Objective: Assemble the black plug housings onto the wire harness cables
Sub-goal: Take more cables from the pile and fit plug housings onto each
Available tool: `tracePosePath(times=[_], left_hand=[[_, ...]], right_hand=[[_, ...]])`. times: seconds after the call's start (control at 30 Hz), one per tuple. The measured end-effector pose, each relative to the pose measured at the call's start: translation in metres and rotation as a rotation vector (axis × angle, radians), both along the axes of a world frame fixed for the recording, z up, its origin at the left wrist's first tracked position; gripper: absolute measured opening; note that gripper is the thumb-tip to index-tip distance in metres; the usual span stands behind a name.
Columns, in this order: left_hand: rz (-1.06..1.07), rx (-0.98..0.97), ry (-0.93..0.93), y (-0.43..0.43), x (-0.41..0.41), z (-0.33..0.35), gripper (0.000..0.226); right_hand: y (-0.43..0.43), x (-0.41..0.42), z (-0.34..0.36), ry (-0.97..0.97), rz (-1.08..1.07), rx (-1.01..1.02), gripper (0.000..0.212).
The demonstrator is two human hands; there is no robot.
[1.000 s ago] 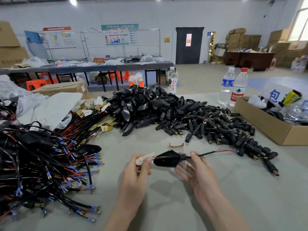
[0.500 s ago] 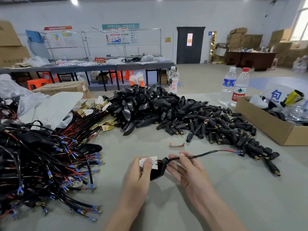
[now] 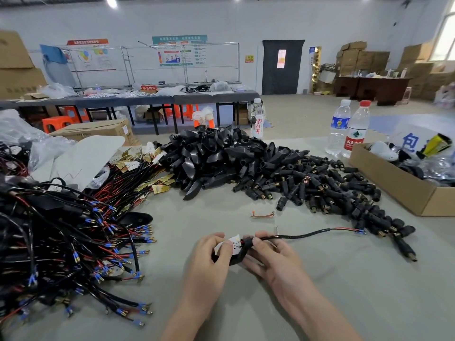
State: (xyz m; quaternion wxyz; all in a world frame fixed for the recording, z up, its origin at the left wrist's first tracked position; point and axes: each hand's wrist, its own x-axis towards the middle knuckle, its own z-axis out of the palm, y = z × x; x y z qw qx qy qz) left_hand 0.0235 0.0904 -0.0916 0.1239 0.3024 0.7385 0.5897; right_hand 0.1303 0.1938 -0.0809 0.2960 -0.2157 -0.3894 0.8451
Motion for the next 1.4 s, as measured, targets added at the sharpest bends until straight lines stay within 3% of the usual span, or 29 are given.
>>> tracePosePath(times=[0.27,0.4,0.6,0.83,1.03,1.4], left_hand=[[0.013,-0.063,0.131,0.000,0.000,-0.003,0.021],[-0.009,-0.002,0.043,-0.002,0.005,0.004,0.013],[-0.044,0.108,-0.083,-0.002,0.008,0.010,0.028],[-0.040,0.199,-0.202,0.002,0.006,0.008,0.008],[-0.083,0.280,-0.283,0.000,0.003,0.009,0.018],[-0.042,0.346,-0.494,0.002,-0.007,0.007,0.015]], right_hand=[[-0.001,-0.001,0.002,0.032,-0.040,-0.037,0.011],[-0.001,-0.001,0.004,0.054,-0.050,-0.071,0.012],[0.000,0.002,0.011,0.125,-0.044,-0.120,0.011],[0.003,0.001,0.011,0.143,-0.040,-0.209,0.014],[0.004,0.001,0.011,0.163,-0.032,-0.222,0.014],[0.003,-0.001,0.000,-0.043,-0.151,0.086,0.009]])
